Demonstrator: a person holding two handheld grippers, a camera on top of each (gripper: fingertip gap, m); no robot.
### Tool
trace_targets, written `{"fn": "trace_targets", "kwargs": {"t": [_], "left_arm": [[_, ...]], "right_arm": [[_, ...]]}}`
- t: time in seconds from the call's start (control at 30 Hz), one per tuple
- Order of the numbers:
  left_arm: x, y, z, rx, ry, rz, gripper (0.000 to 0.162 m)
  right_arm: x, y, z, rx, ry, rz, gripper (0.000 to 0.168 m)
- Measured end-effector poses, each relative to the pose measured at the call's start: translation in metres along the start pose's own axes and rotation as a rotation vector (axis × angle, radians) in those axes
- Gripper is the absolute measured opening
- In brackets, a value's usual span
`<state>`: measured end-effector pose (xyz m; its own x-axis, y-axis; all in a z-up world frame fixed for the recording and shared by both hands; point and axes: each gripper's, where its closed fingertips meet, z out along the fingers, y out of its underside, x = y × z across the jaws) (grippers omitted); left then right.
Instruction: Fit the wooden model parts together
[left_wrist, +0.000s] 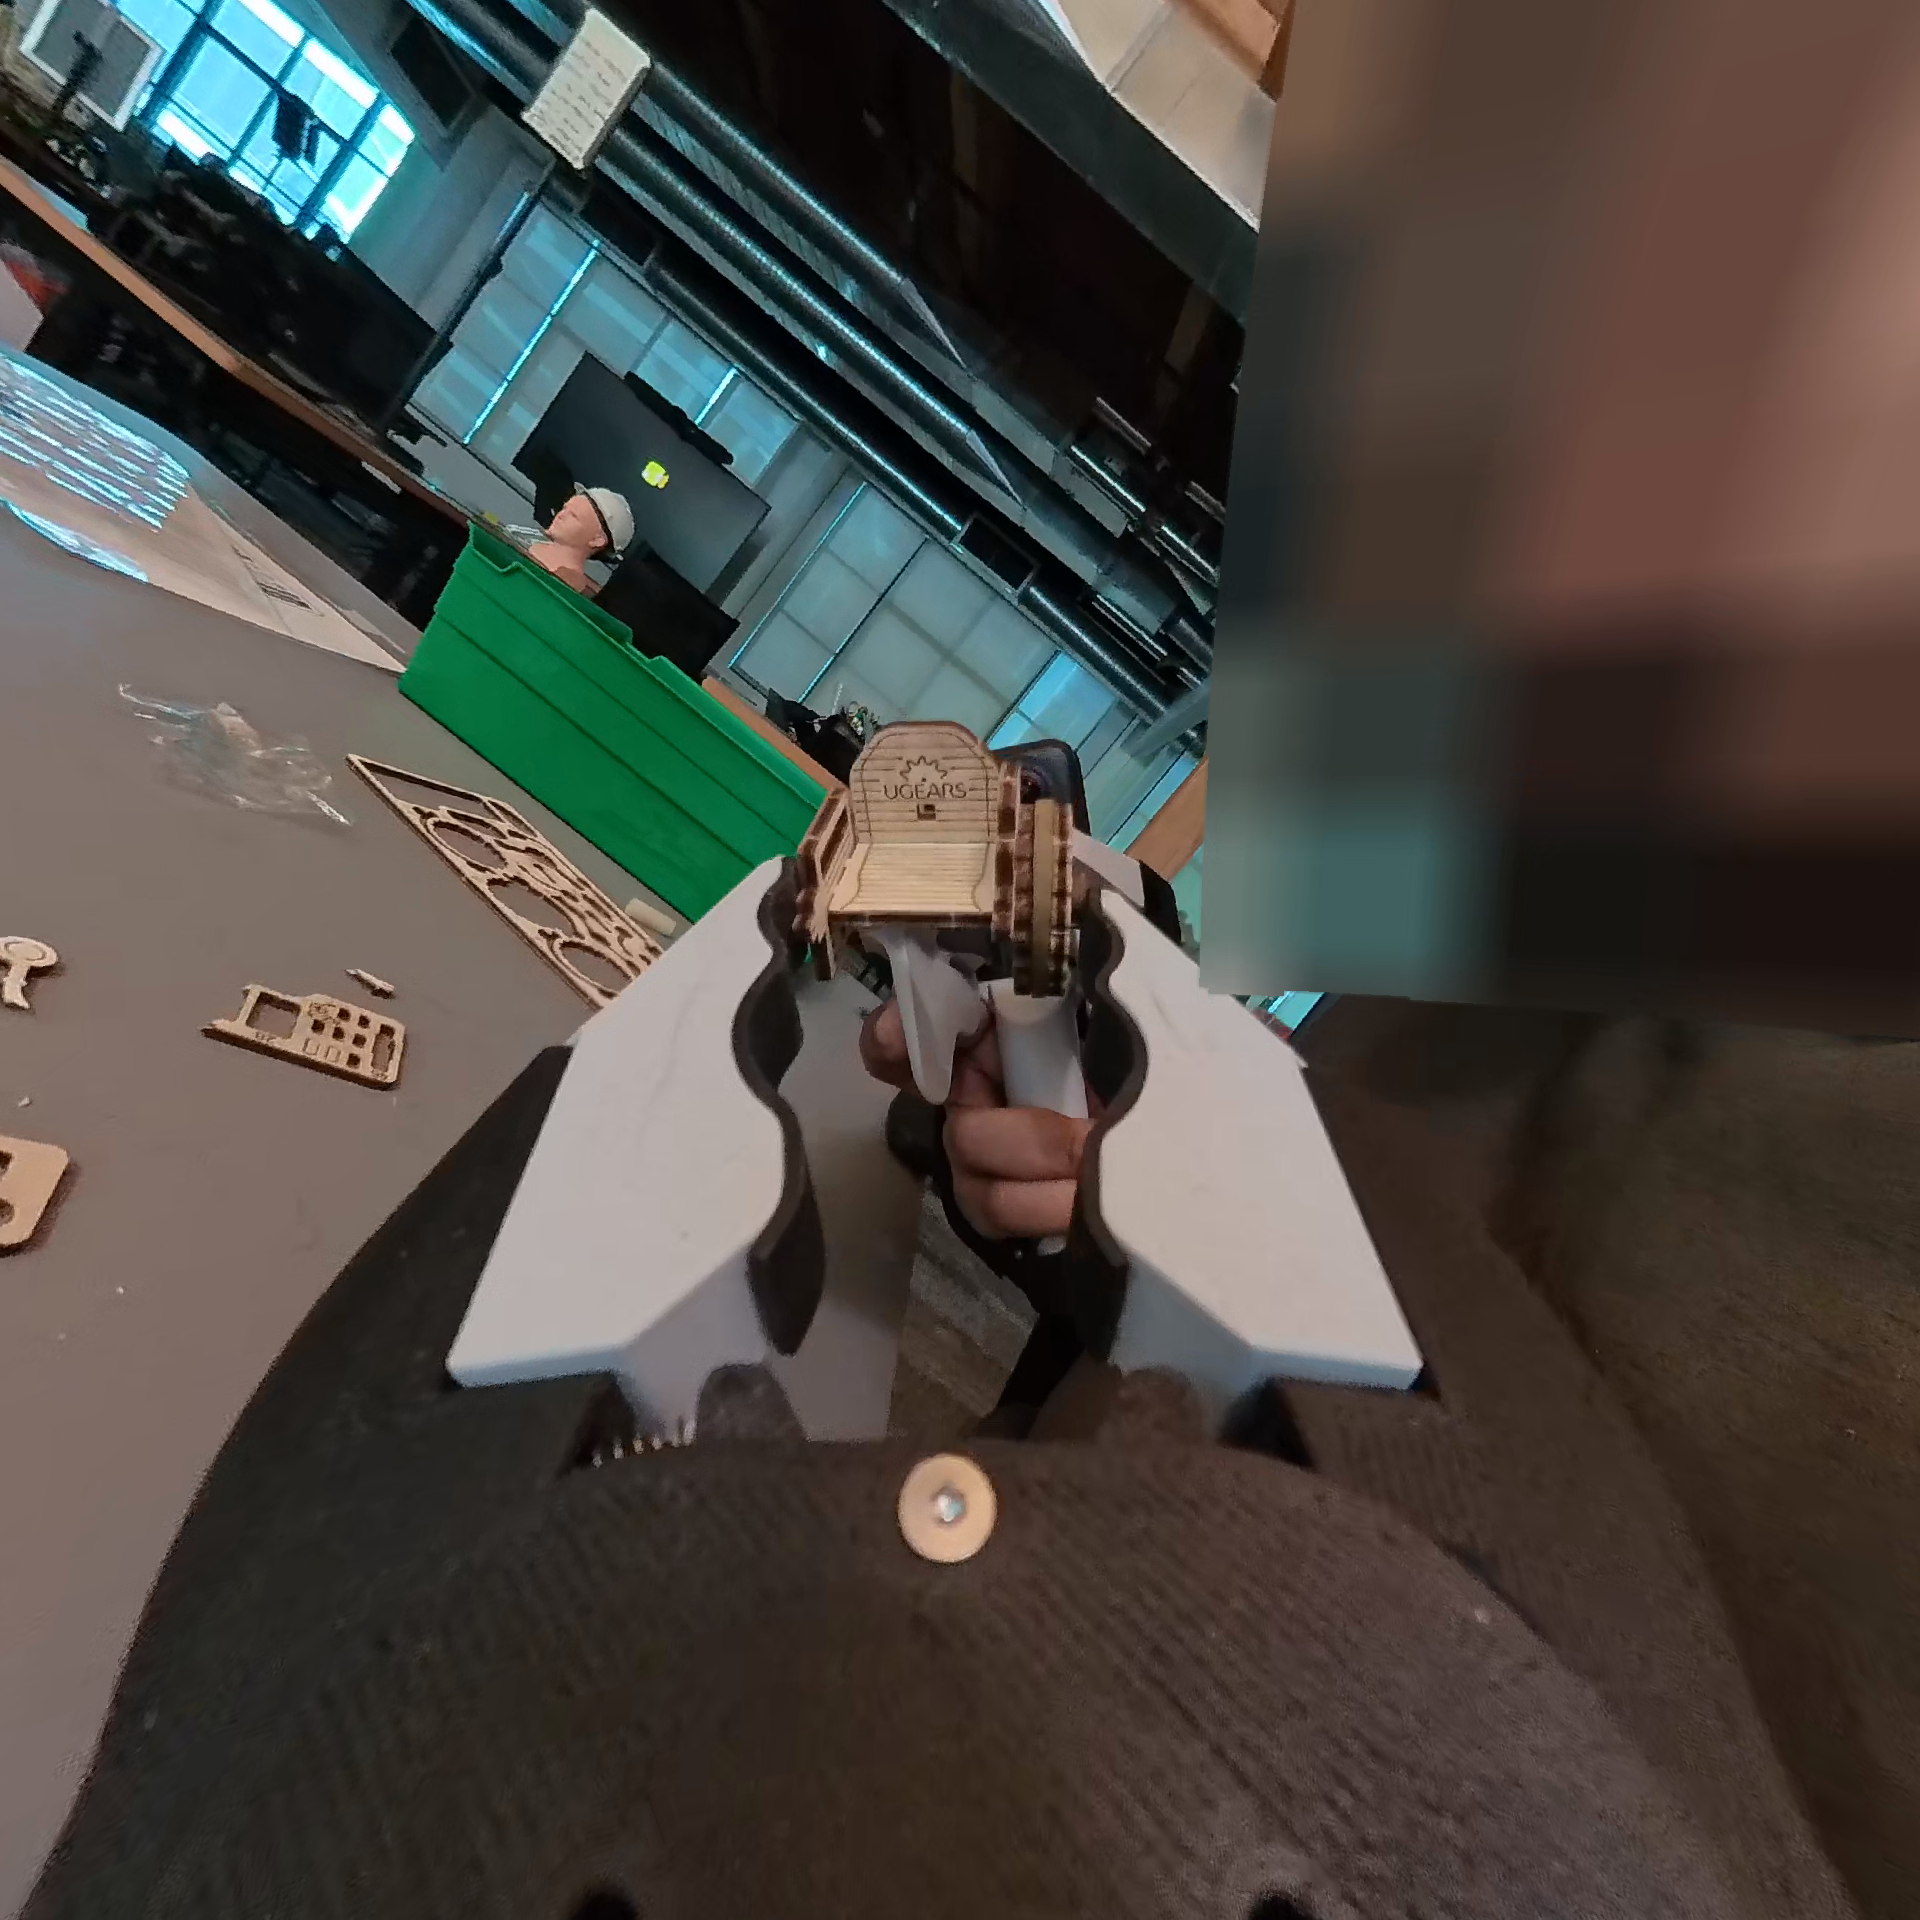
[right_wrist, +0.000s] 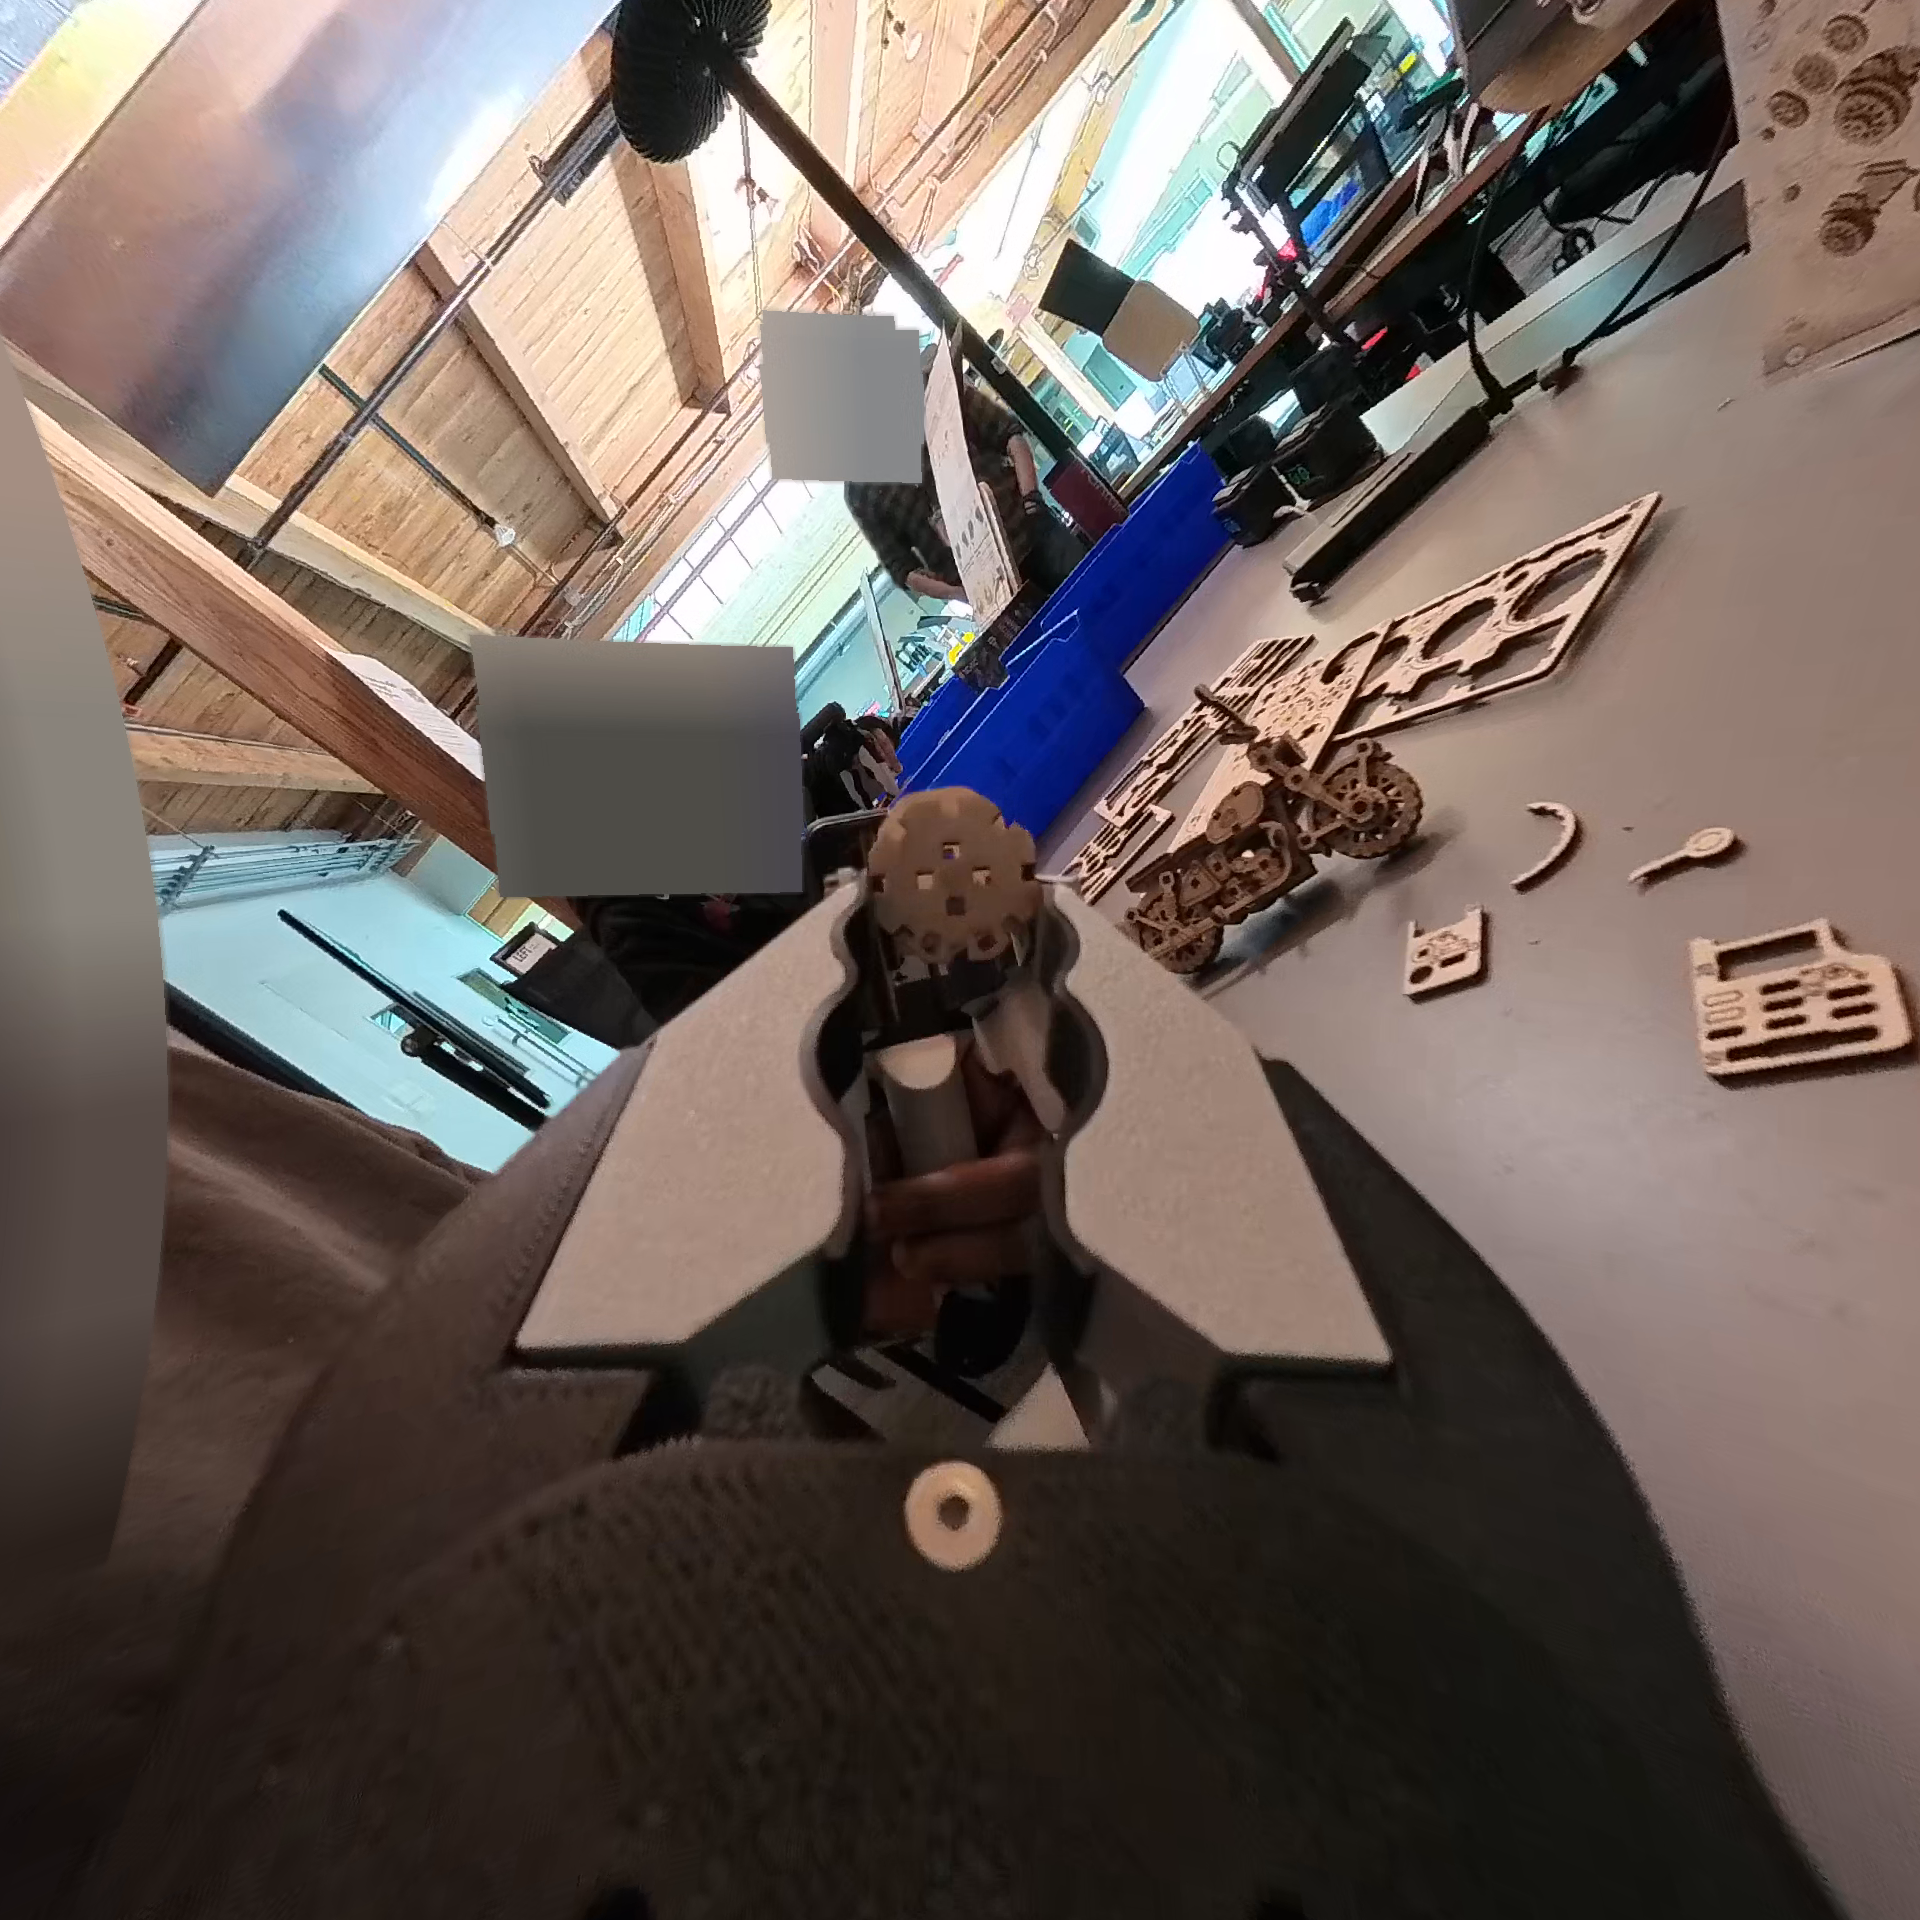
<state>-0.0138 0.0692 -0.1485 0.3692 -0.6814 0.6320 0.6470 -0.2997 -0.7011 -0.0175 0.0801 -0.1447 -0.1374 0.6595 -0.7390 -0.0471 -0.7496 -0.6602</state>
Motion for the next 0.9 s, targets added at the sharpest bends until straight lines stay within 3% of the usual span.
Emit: {"fn": "trace_targets", "kwargs": {"t": [0.37,0.9], "left_arm": [[0.0011,0.0071,-0.0008,-0.110,-0.009,0.107,0.050],[0.0066,0.0062,0.0005,-0.066,0.045,0.020,0.050]], "right_arm": [[0.0004,0.0060,-0.0050,-0.100,-0.043,-0.022,0.029],[-0.0065,0.0035,-0.0054,-0.090,-0.066,-0.024,0.029]]}}
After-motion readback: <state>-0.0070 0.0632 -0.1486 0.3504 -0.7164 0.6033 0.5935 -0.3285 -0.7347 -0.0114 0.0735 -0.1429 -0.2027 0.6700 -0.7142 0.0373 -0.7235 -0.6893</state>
